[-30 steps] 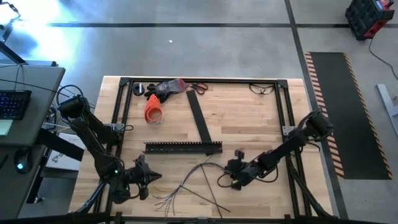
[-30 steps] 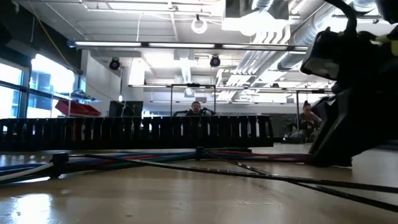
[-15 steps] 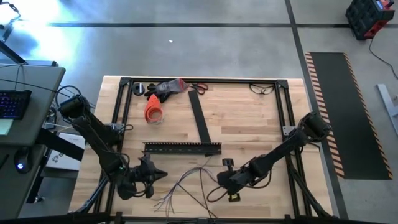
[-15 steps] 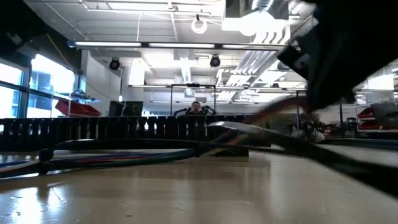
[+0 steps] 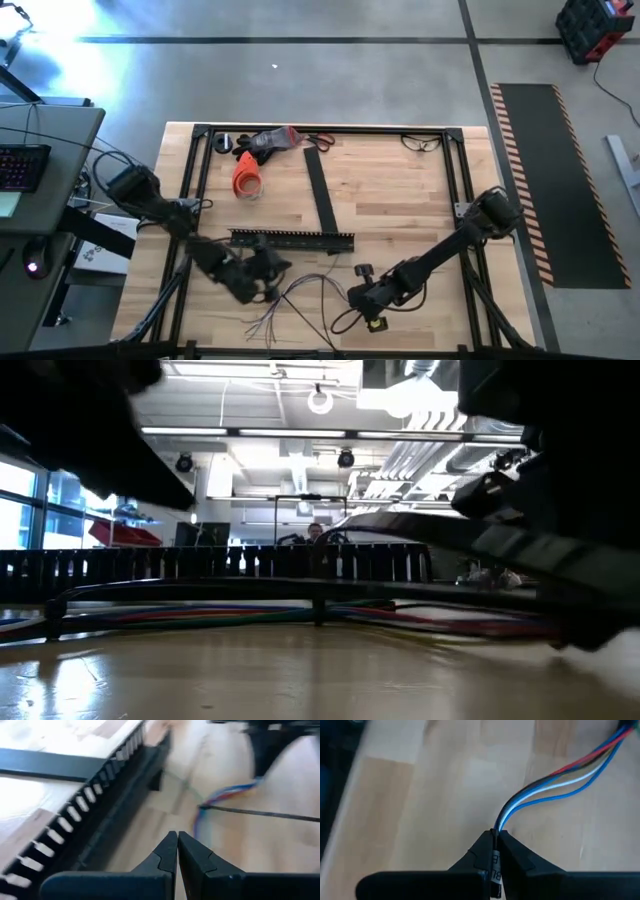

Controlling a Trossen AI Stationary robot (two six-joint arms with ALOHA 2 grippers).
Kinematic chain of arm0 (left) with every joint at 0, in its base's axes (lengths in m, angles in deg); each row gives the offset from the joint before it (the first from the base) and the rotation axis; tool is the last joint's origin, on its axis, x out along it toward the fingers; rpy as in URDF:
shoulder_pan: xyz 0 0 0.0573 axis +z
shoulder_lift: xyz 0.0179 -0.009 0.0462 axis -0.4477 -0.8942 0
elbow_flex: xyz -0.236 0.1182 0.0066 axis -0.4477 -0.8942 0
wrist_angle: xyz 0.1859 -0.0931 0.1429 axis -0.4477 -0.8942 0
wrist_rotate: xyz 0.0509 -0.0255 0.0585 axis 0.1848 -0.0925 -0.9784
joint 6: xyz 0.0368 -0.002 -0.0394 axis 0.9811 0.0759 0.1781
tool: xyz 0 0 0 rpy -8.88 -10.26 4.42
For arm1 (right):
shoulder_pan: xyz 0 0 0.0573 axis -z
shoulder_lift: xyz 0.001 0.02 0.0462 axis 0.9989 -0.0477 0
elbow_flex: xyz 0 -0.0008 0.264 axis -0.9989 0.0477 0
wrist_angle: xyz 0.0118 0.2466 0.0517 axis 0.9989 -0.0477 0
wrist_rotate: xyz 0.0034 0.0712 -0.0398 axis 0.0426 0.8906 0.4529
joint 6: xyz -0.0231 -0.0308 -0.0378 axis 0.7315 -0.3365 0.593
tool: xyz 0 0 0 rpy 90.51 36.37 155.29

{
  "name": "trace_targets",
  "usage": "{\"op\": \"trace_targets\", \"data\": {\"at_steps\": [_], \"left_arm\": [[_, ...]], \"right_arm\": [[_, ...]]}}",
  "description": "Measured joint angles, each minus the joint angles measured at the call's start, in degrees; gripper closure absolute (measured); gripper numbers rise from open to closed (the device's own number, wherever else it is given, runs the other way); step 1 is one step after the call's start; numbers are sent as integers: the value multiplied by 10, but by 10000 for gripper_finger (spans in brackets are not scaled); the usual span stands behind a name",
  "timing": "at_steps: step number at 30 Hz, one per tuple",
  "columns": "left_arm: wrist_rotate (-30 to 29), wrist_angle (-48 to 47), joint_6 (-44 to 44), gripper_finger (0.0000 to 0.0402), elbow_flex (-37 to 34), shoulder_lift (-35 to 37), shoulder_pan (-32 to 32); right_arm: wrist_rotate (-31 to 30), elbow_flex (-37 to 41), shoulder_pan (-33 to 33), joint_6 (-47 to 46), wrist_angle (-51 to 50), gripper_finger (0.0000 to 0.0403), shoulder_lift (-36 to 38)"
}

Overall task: Ziptie cables
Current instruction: Put the zip-tied cables in the cable duct

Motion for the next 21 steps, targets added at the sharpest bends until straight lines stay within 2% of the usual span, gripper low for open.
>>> {"op": "trace_targets", "data": {"at_steps": [6, 11, 16, 21], "left_arm": [[45, 42, 23, 402, 0, -59, 81], [80, 138, 88, 402, 0, -120, 127], [99, 241, 139, 402, 0, -157, 160], [125, 266, 152, 402, 0, -160, 169]], "right_arm": [[-10, 0, 0, 2, 13, 401, -6], [-13, 0, 0, 2, 33, 401, -5], [-15, 0, -10, -17, 38, 401, -5], [-18, 0, -32, -34, 51, 401, -5]]}}
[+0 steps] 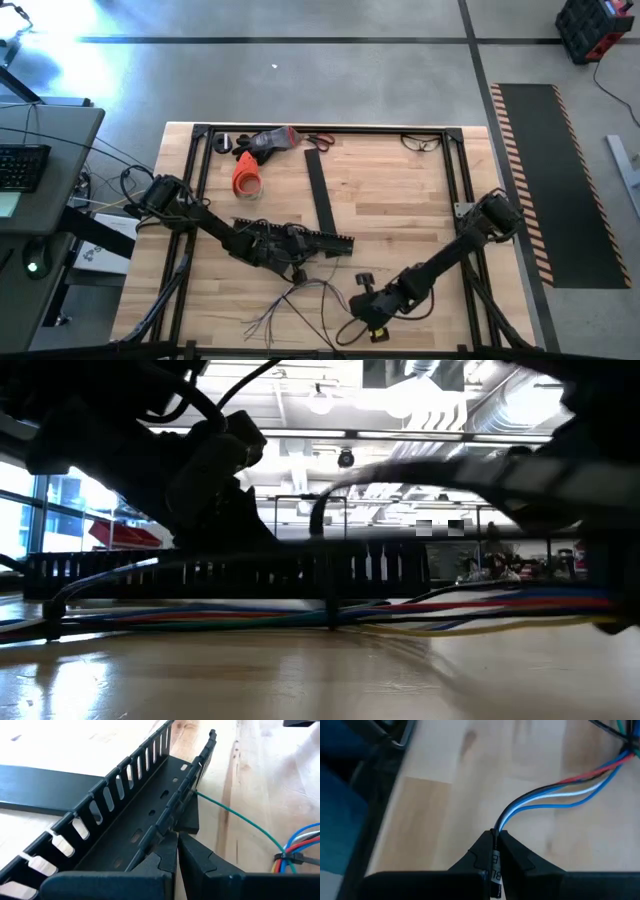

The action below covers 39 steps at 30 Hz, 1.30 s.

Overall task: Ziptie cables
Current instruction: Put the zip-tied cables in the cable duct

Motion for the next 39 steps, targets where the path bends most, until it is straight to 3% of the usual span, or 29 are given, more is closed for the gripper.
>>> {"op": "trace_targets", "data": {"at_steps": [9, 15, 24, 27, 31, 39], "left_arm": [[-3, 14, 0, 402, 0, -1, 1], [-4, 84, 10, 402, 0, -24, 4], [-7, 107, 55, 402, 1, -11, -5], [-9, 105, 81, 402, 1, 11, -16], [-9, 89, 96, 402, 1, 52, -34], [-27, -27, 90, 402, 2, 127, -81]], "right_arm": [[-16, -26, -21, 17, 7, 401, 0], [-16, -61, -21, 50, 3, 401, 1], [-53, -47, -25, -4, -38, 391, 1], [-66, -43, -24, -33, -78, 364, 1], [-75, -42, -20, -45, -118, 298, 1], [-142, -47, 4, 98, -2, 160, -8]]}}
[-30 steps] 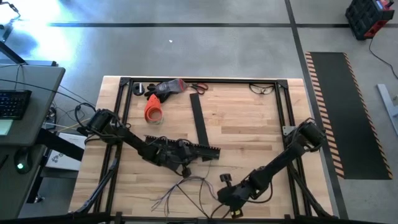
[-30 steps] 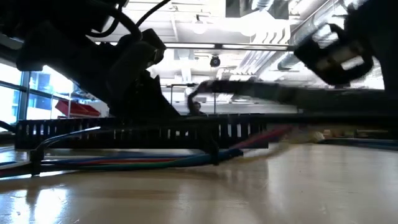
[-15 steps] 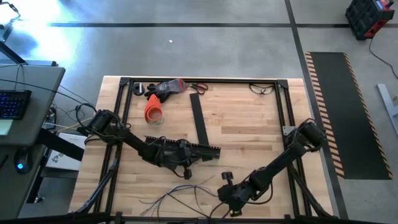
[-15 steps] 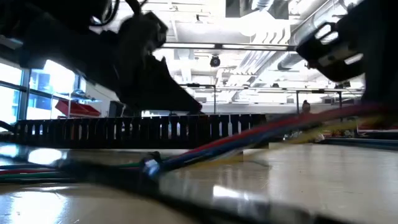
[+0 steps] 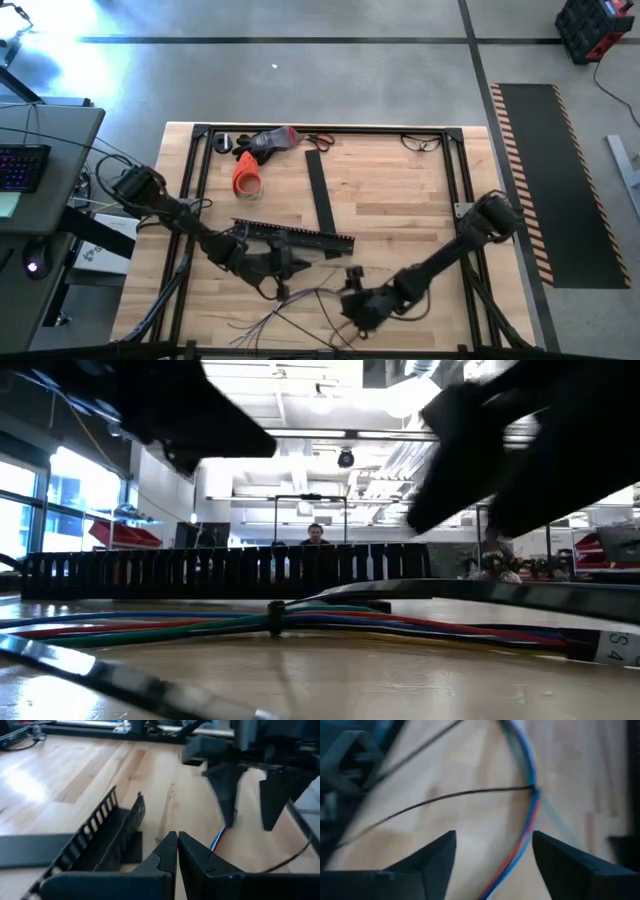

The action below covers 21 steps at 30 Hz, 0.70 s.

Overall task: Ziptie cables
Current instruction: Put the zip-tied cables in the cable duct

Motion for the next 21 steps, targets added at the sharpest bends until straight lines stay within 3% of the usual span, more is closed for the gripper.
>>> {"op": "trace_targets", "data": {"at_steps": [4, 8, 11, 16, 21], "left_arm": [[-30, -44, -21, 402, 0, 7, -19], [-34, -76, -50, 402, 0, 7, -28], [-35, -90, -69, 402, 0, 7, -37], [-49, -114, -99, 402, 0, 7, -52], [-92, -137, -150, 402, 0, 7, -55]], "right_arm": [[0, 1, 45, 56, 66, 127, -38], [5, 1, 86, 82, 75, 123, -62], [64, 0, 112, 61, 45, 134, -65], [121, -2, 126, 43, 15, 198, -63], [121, -2, 113, 27, -14, 318, -63]]}}
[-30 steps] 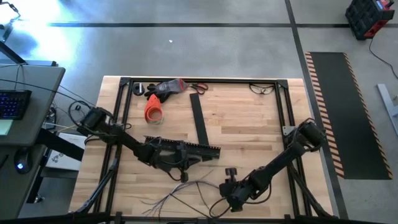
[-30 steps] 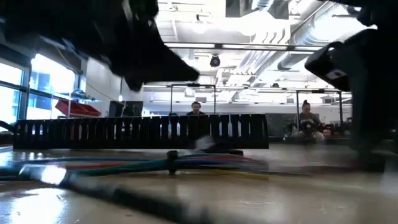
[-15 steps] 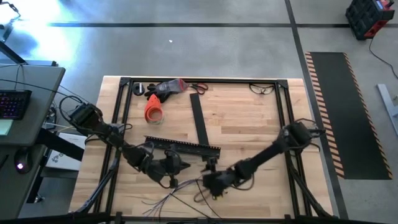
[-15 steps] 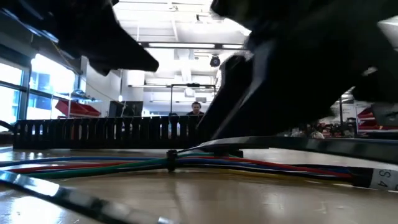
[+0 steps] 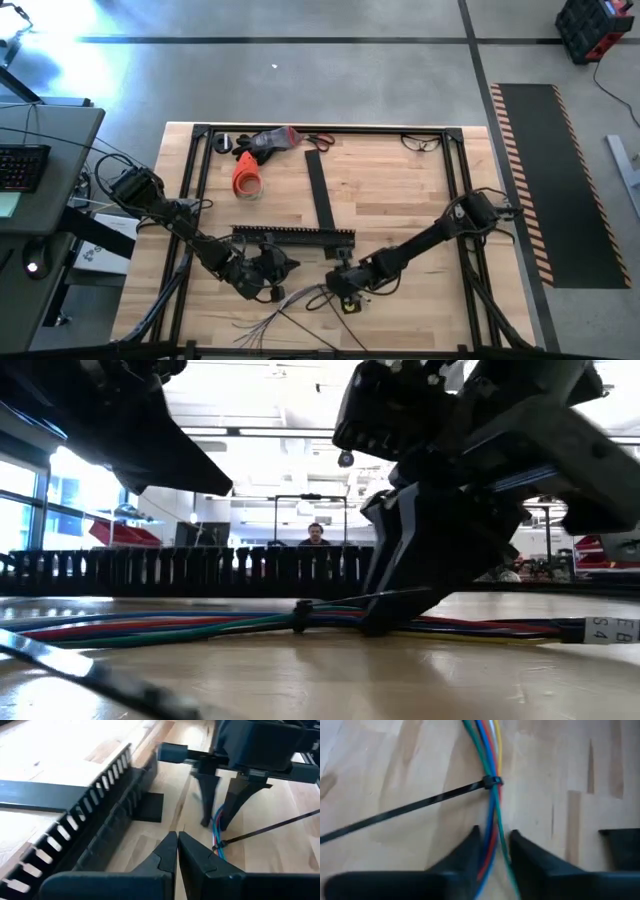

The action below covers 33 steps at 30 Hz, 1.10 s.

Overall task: Ziptie cables
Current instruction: Put the zip-tied cables in the cable duct

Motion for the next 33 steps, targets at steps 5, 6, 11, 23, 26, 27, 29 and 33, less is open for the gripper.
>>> {"op": "trace_targets", "data": {"at_steps": [5, 6, 11, 23, 26, 27, 29, 33], "left_arm": [[1, -1, -1, 402, 0, 0, -3], [4, -1, -1, 402, 0, 0, -4], [62, 1, -2, 398, 0, 0, -4], [160, 112, -27, 226, 0, -58, 24], [198, 164, -27, 179, 0, -96, 33], [210, 187, -27, 167, 0, -107, 35], [232, 235, -26, 150, 0, -125, 36], [245, 261, -34, 142, 0, -137, 32]], "right_arm": [[-28, -4, -16, -17, -23, 393, 10], [-36, -9, -19, -22, -34, 393, 13], [-74, -60, -29, -38, -126, 401, 36], [-164, -194, -52, -64, -311, 402, 48], [-187, -212, -57, -61, -320, 403, 49], [-193, -216, -59, -62, -326, 403, 49], [-199, -223, -62, -64, -339, 403, 49], [-214, -238, -64, -75, -367, 403, 49]]}}
